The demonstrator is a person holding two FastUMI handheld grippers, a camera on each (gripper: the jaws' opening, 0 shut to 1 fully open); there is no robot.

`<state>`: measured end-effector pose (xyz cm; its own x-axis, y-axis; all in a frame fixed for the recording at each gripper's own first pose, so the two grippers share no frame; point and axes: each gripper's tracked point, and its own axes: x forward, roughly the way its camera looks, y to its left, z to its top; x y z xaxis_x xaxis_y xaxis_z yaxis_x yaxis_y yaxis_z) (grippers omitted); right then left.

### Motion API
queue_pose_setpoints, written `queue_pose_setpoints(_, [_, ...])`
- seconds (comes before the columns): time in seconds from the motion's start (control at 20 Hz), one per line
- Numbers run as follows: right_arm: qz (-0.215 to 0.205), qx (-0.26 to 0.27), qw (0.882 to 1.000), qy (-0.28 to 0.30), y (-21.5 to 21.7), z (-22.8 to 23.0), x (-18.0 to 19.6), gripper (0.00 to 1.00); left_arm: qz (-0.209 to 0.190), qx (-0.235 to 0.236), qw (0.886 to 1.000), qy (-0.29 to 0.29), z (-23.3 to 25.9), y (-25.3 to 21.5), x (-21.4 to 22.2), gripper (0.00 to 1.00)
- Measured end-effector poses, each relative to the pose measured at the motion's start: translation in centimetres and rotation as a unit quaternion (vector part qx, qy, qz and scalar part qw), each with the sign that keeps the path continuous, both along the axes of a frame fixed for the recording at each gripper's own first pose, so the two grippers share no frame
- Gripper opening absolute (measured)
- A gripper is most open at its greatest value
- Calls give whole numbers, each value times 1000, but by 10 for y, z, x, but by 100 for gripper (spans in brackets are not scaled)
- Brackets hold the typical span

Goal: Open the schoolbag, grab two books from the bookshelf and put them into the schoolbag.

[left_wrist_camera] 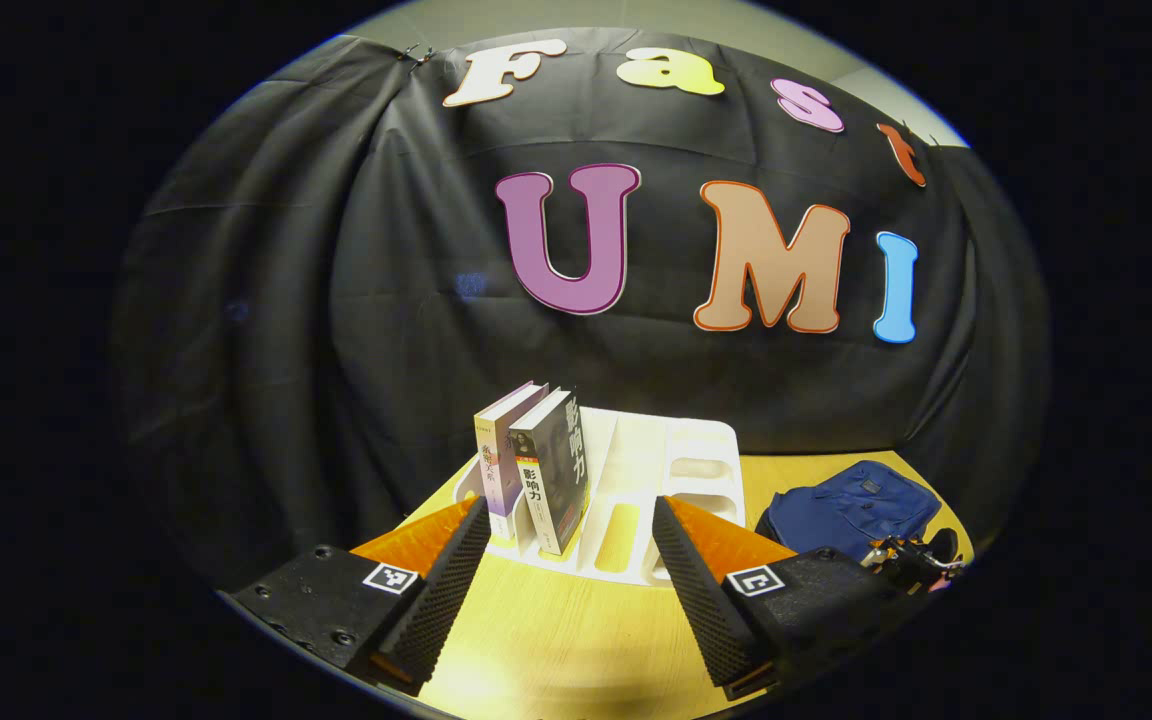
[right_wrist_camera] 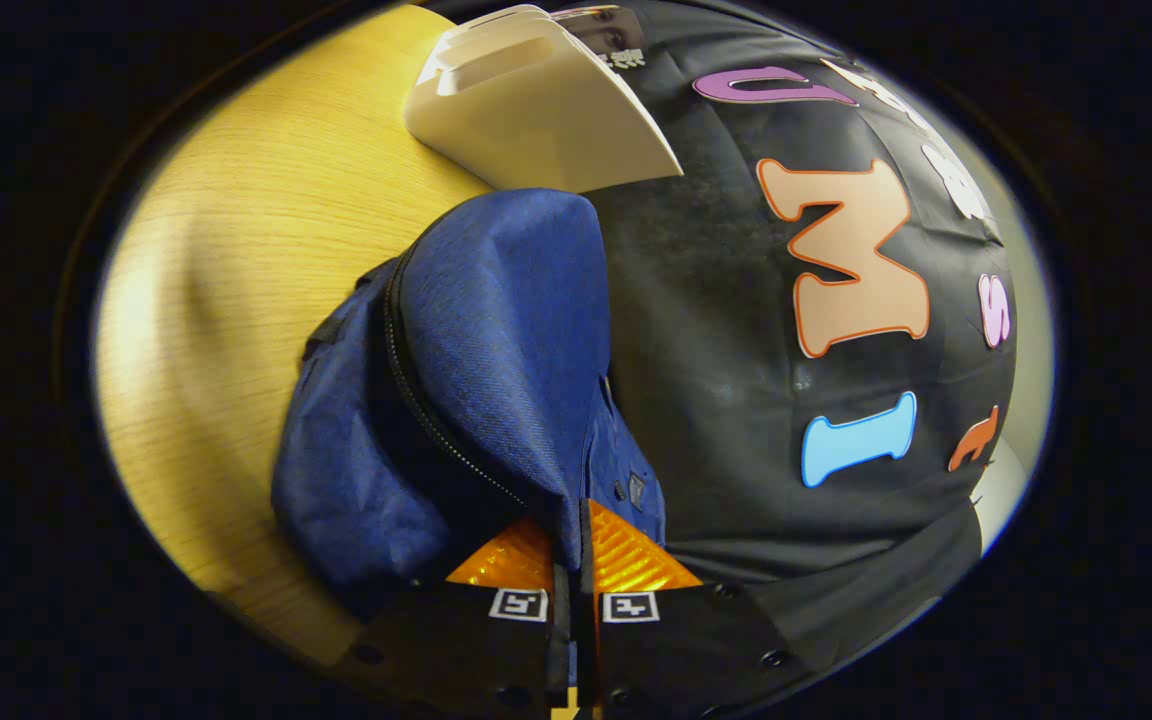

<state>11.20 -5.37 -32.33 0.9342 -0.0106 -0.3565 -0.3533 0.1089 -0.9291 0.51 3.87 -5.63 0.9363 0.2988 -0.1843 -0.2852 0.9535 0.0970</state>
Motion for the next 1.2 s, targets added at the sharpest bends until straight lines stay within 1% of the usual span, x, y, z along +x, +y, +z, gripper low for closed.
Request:
queue_pose_setpoints(0.1, [-2,-9,1000,12,0,-4,0,6,0,-3,1000,1,-1,2,2,95])
queue_pose_setpoints(0.2, [-2,-6,1000,21,0,-3,-1,5,2,-2,1000,5,-3,5,2,95])
queue_pose_setpoints(0.25, [-3,2,1000,28,0,-2,-2,5,3,0,1000,6,-2,7,2,95])
queue_pose_setpoints(0.4, [-24,36,998,41,-1,5,0,6,6,4,1000,9,0,14,7,95])
queue_pose_setpoints(0.5, [-30,50,997,45,1,12,4,5,6,4,1000,13,2,19,13,96])
queue_pose_setpoints(0.55, [-35,58,997,43,3,18,4,6,6,6,1000,16,4,23,17,95])
queue_pose_setpoints(0.65, [-43,79,995,36,2,28,7,4,0,10,1000,22,8,30,28,96])
queue_pose_setpoints(0.7, [-46,86,995,31,3,35,8,4,-6,10,1000,27,9,32,34,94])
queue_pose_setpoints(0.75, [-49,91,994,26,3,41,9,4,-12,8,999,31,8,35,42,95])
queue_pose_setpoints(0.8, [-50,93,994,22,3,45,11,2,-17,3,999,37,5,39,49,95])
queue_pose_setpoints(0.85, [-52,94,994,17,3,51,13,2,-22,-5,999,46,1,43,56,94])
queue_pose_setpoints(0.9, [-53,97,994,14,2,55,14,2,-27,-15,998,52,-4,45,63,95])
queue_pose_setpoints(0.95, [-57,100,993,12,0,58,15,4,-30,-29,997,59,-8,48,71,96])
queue_pose_setpoints(1.05, [-64,108,992,9,-2,63,16,2,-31,-54,995,75,-20,58,85,95])
queue_pose_setpoints(1.2, [-77,129,989,-3,-5,76,20,2,-35,-77,991,103,-41,73,107,95])
